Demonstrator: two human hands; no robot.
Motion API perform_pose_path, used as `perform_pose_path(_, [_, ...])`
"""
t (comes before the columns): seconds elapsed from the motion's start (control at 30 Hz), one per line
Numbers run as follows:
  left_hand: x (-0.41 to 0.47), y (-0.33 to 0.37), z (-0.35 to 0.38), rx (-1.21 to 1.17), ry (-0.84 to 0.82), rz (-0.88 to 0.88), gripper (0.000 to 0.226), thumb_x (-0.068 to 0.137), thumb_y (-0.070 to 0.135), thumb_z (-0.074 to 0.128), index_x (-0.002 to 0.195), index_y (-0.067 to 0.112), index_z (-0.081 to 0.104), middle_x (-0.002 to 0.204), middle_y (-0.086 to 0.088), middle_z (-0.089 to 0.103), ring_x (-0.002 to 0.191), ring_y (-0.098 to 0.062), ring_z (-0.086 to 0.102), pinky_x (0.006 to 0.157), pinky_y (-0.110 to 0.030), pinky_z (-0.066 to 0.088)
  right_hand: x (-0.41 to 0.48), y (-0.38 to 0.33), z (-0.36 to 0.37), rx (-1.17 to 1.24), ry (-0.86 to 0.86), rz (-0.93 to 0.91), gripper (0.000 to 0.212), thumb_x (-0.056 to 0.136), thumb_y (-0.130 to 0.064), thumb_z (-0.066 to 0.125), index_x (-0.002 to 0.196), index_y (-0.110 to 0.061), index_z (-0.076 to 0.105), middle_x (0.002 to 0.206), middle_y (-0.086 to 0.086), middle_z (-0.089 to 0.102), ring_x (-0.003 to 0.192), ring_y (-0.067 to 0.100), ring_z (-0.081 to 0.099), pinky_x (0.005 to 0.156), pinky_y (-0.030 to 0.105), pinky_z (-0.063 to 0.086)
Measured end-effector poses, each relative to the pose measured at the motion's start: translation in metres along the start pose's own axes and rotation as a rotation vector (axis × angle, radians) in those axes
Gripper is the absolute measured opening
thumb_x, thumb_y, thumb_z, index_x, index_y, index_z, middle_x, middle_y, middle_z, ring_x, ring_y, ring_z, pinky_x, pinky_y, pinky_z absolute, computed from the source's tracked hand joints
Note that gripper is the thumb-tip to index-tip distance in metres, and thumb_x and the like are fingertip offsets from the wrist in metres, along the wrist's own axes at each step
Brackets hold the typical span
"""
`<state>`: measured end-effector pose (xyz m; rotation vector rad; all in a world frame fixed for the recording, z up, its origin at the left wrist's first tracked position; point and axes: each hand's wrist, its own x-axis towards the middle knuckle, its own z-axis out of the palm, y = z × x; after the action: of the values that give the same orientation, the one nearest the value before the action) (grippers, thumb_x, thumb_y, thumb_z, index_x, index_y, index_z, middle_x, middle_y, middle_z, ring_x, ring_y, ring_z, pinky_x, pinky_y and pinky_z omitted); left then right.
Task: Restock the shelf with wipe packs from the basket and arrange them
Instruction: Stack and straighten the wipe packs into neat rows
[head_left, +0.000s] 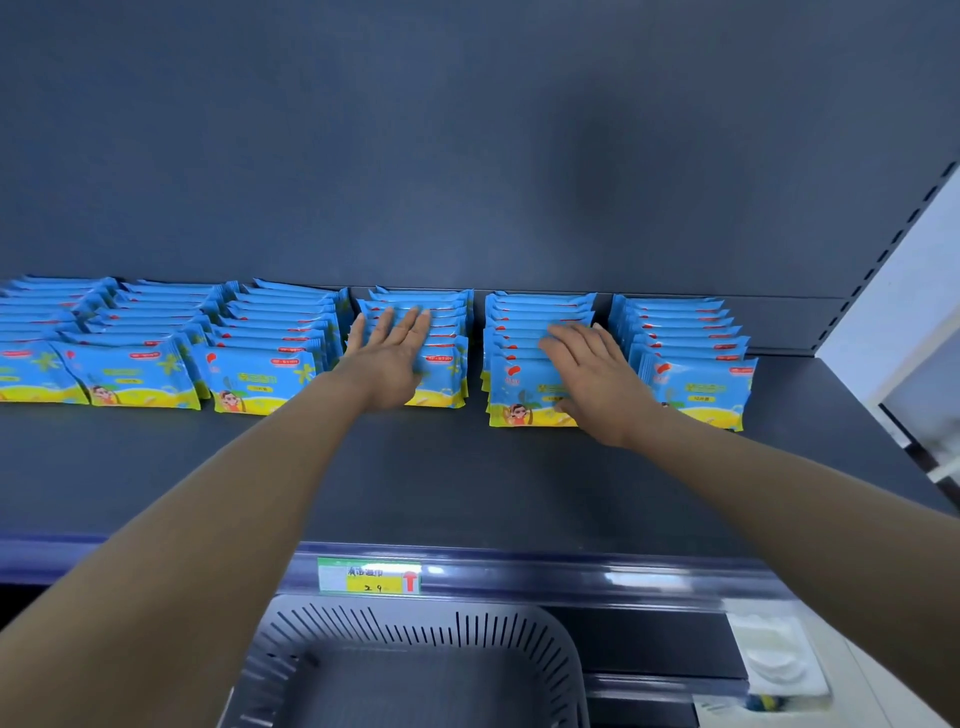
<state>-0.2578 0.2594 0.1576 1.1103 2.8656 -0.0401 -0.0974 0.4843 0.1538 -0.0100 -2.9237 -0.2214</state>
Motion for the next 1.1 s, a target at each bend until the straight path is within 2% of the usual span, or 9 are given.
perform_pose_path(0.17, [-0.008, -0.001, 0.002, -0.073, 0.123, 0.026, 0.075, 0.096, 0.025, 0.043, 0.148, 0.024, -0.012, 0.158, 0.003, -0.008, 0.144, -0.017, -0.012, 0.114, -0.042, -0.014, -0.001, -0.004, 0.0, -0.013, 0.118, 0.008, 0.04, 0.082, -0.016, 0.067, 0.117, -0.003, 0.053, 0.128, 0.013, 0.046, 0.128, 0.033, 0.035, 0.11, 0.041, 0.023])
perform_pose_path(0.33, [-0.011, -0.003, -0.003, -0.061, 0.271, 0.023, 0.073, 0.093, 0.023, 0.051, 0.149, 0.017, 0.005, 0.154, -0.004, 0.014, 0.144, -0.023, 0.006, 0.117, -0.041, -0.006, 0.015, -0.016, -0.008, 0.136, 0.128, 0.021, 0.021, 0.086, -0.024, 0.064, 0.099, -0.009, 0.058, 0.115, 0.003, 0.05, 0.122, 0.026, 0.031, 0.101, 0.036, 0.015])
perform_pose_path(0.4, [-0.013, -0.005, -0.007, -0.023, 0.333, 0.002, 0.073, 0.089, 0.026, 0.057, 0.148, 0.015, 0.014, 0.144, -0.008, 0.028, 0.135, -0.028, 0.021, 0.115, -0.041, 0.009, 0.023, -0.029, -0.011, 0.199, 0.119, 0.014, 0.015, 0.087, -0.024, 0.063, 0.094, -0.011, 0.059, 0.108, 0.001, 0.054, 0.122, 0.026, 0.03, 0.098, 0.035, 0.013])
perform_pose_path(0.5, [-0.02, -0.006, -0.012, 0.01, 0.352, -0.06, 0.07, 0.087, 0.023, 0.061, 0.145, 0.015, 0.022, 0.128, -0.013, 0.037, 0.112, -0.031, 0.038, 0.097, -0.04, 0.03, 0.038, -0.049, -0.011, 0.232, 0.125, -0.003, 0.012, 0.087, -0.023, 0.062, 0.088, -0.012, 0.058, 0.101, 0.0, 0.055, 0.121, 0.025, 0.03, 0.096, 0.033, 0.013])
perform_pose_path(0.63, [-0.031, -0.01, -0.016, -0.197, 0.266, -0.06, 0.072, 0.082, -0.009, 0.047, 0.145, 0.014, 0.022, 0.125, -0.014, 0.036, 0.081, -0.029, 0.049, 0.071, -0.038, 0.044, 0.061, -0.075, -0.012, 0.223, 0.128, -0.022, 0.017, 0.085, -0.026, 0.064, 0.094, -0.011, 0.062, 0.109, 0.002, 0.054, 0.121, 0.026, 0.03, 0.097, 0.034, 0.013])
perform_pose_path(0.7, [-0.036, -0.013, -0.015, -0.284, 0.257, -0.036, 0.068, 0.081, -0.007, 0.045, 0.144, 0.013, 0.026, 0.125, -0.012, 0.037, 0.091, -0.031, 0.052, 0.077, -0.038, 0.046, 0.071, -0.084, -0.012, 0.207, 0.133, -0.021, 0.022, 0.084, -0.028, 0.065, 0.099, -0.011, 0.064, 0.115, 0.002, 0.052, 0.12, 0.027, 0.031, 0.097, 0.035, 0.016])
perform_pose_path(0.8, [-0.041, -0.014, -0.01, -0.341, 0.254, -0.001, 0.062, 0.083, 0.015, 0.056, 0.14, 0.012, 0.033, 0.126, -0.009, 0.037, 0.113, -0.027, 0.044, 0.095, -0.036, 0.042, 0.083, -0.098, -0.011, 0.201, 0.153, -0.015, 0.026, 0.082, -0.03, 0.066, 0.101, -0.013, 0.064, 0.116, 0.002, 0.05, 0.12, 0.027, 0.031, 0.097, 0.036, 0.019])
perform_pose_path(0.93, [-0.039, -0.015, -0.004, -0.112, 0.236, -0.036, 0.071, 0.077, 0.039, 0.068, 0.136, 0.015, 0.037, 0.127, -0.01, 0.035, 0.117, -0.029, 0.034, 0.095, -0.042, 0.041, 0.092, -0.11, -0.01, 0.174, 0.164, -0.013, 0.035, 0.08, -0.038, 0.067, 0.102, -0.012, 0.059, 0.114, 0.005, 0.051, 0.116, 0.027, 0.035, 0.095, 0.037, 0.022])
perform_pose_path(1.1, [-0.034, -0.017, -0.001, -0.03, 0.246, -0.082, 0.061, 0.083, 0.026, 0.065, 0.136, 0.017, 0.035, 0.127, -0.012, 0.035, 0.115, -0.032, 0.034, 0.093, -0.043, 0.041, 0.084, -0.09, -0.015, 0.26, 0.128, -0.048, 0.046, 0.077, -0.047, 0.068, 0.109, -0.017, 0.054, 0.119, -0.001, 0.049, 0.121, 0.023, 0.031, 0.098, 0.034, 0.018])
